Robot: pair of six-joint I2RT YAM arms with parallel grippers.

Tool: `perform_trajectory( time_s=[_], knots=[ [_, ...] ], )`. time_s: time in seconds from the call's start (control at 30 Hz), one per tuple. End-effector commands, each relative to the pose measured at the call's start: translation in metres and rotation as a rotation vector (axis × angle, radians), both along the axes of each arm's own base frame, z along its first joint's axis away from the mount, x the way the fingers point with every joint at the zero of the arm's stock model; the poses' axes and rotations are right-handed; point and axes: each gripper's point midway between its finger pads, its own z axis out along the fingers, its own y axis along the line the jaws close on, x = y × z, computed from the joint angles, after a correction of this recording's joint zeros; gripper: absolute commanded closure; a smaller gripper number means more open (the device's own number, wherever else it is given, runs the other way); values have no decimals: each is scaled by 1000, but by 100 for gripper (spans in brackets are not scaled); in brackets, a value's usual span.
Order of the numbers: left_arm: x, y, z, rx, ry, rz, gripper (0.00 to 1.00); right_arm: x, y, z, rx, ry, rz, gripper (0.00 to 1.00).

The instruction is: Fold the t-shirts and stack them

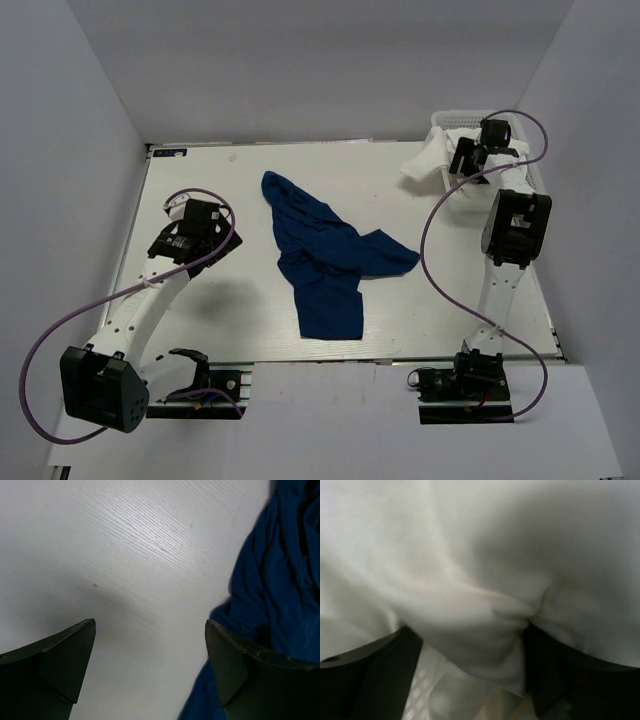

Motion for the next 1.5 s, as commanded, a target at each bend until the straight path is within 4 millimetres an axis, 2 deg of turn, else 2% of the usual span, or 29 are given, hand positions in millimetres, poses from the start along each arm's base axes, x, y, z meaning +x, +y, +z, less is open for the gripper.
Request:
perform_trajectory(
  time_s=[0.0,0.07,0.13,0.17,0.2,0.23,0.27,0.3,0.33,0.43,0.47,0.5,0.53,0.57,0.67,0.7,0.73,0.77,0.83,0.9,0.93,0.97,1.0,1.07,1.1,1.17,1.27,1.4,1.47],
  knots=[
    [6,-2,4,3,-23,-14,0,-8,-15,92,-115,-103,-25,12],
    [8,-4,5,-1,-30,-27,0,-20,-11,138,-170,-182,-9,10],
    [8,-6,3,-6,-29,-42,0,-28,0,167,-206,-232,18,10],
    [8,-8,1,-16,-30,-50,0,-35,2,180,-230,-240,28,10],
    [8,-9,0,-17,-27,-62,0,-38,12,182,-226,-235,62,10],
    [6,-9,-3,-15,-18,-62,0,-43,24,195,-222,-258,103,11],
    [8,-11,-2,-24,-26,-68,0,-45,41,187,-257,-244,238,11],
    [8,-11,-2,-18,-25,-75,0,-47,48,182,-274,-233,279,11],
    [7,-11,-5,-18,-24,-75,0,-49,66,178,-330,-216,368,11],
    [8,-15,-7,-37,-37,-88,0,-50,82,147,-473,-110,475,10],
    [7,-17,-9,-41,-33,-103,0,-52,104,139,-503,-81,533,10],
    [9,-19,-8,-52,-42,-110,0,-51,105,140,-571,-69,571,10],
    [9,-19,-8,-46,-41,-117,0,-51,118,123,-596,-31,625,10],
    [9,-20,-11,-50,-27,-123,0,-49,127,122,-661,-25,637,10],
    [10,-23,-19,-49,-11,-137,0,-41,121,102,-951,78,606,10],
    [8,-24,-23,-54,0,-143,0,-45,120,107,-1107,139,604,10],
    [10,-26,-24,-62,1,-149,0,-36,124,107,-1147,111,579,10],
    [12,-28,-27,-63,8,-162,0,-37,135,103,-1207,125,625,10],
    [11,-29,-32,-67,25,-167,0,-31,142,103,-1286,120,637,10],
    [11,-29,-36,-59,39,-174,0,-30,152,91,-1330,112,655,10],
    [11,-29,-38,-57,48,-174,0,-31,152,93,-1414,154,686,10],
    [11,-31,-38,-66,50,-180,0,-26,151,100,-1450,94,596,10],
    [10,-31,-38,-66,50,-180,0,-24,151,87,-1488,118,602,10],
    [13,-34,-37,-76,38,-187,0,-21,144,93,-1592,147,575,10],
    [13,-33,-37,-71,39,-194,0,-19,145,83,-1610,166,591,10],
    [15,-34,-36,-72,30,-195,0,-17,143,81,-1610,174,592,10],
    [14,-34,-38,-72,30,-195,0,-17,146,64,-1577,197,653,10],
    [14,-35,-38,-79,31,-200,0,-21,145,34,-1542,268,730,10],
    [12,-35,-41,-78,40,-200,0,-21,144,31,-1548,276,733,10]
  ],
)
